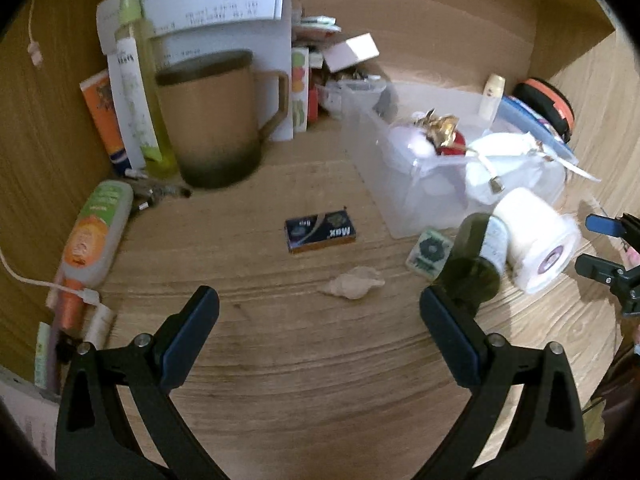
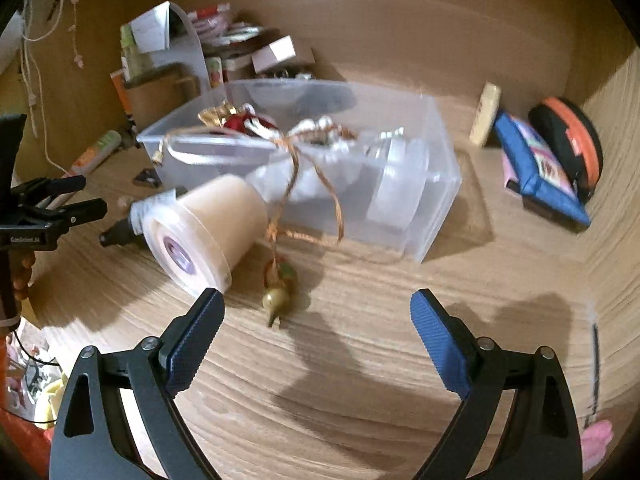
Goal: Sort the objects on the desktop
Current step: 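Withdraw both grippers from the box back toward the desk, then lower the left gripper toward the white seashell while the right gripper approaches the green bead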
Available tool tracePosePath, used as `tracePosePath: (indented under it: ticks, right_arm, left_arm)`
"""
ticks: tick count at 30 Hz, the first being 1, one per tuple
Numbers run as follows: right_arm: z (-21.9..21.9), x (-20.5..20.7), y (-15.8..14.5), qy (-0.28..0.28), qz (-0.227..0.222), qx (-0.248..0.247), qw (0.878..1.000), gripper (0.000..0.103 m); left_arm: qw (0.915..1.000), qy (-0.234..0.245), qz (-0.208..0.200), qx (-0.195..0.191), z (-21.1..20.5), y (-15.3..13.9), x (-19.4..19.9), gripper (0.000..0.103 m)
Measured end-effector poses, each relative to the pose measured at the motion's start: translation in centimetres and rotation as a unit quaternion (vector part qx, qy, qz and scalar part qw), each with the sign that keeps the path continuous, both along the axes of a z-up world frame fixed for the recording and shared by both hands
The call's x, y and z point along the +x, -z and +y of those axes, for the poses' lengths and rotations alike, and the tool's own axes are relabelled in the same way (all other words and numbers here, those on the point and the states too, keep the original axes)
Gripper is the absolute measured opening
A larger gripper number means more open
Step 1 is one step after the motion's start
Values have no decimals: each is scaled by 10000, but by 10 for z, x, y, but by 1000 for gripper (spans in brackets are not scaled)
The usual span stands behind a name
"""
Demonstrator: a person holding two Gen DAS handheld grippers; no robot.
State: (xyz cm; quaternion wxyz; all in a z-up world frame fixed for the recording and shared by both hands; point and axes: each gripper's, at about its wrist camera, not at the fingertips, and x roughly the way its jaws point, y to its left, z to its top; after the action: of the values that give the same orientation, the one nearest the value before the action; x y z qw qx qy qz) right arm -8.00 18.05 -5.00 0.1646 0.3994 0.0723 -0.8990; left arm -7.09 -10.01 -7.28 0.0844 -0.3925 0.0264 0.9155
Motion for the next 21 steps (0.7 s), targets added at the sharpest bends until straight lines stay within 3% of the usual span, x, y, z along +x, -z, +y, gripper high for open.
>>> tracePosePath:
  ticks: [9,12,14,16,21]
  right_arm:
    - [-3,-5,11,-133,-163,-202,9996,88]
    - [-8,-8,13,-287,-216,-190,9992,74]
    - [-10,-10,15,-344,-272,-198,9988,61]
    - [-11,-12,17,-393,-325,-190,9985,54]
    - [-13,-15,17,-423,-297,-161,9985,44]
  left_arm:
    - [9997,173,-136,-133,8,8,-13,101]
    - [9992,292,-160,-224,13,11,-17,95]
    - [9987,391,-242,-220,16,14,-21,84]
    - [9983,424,-340,-221,17,16,-24,74]
    - [9980,480,-383,-126,17,16,-25,73]
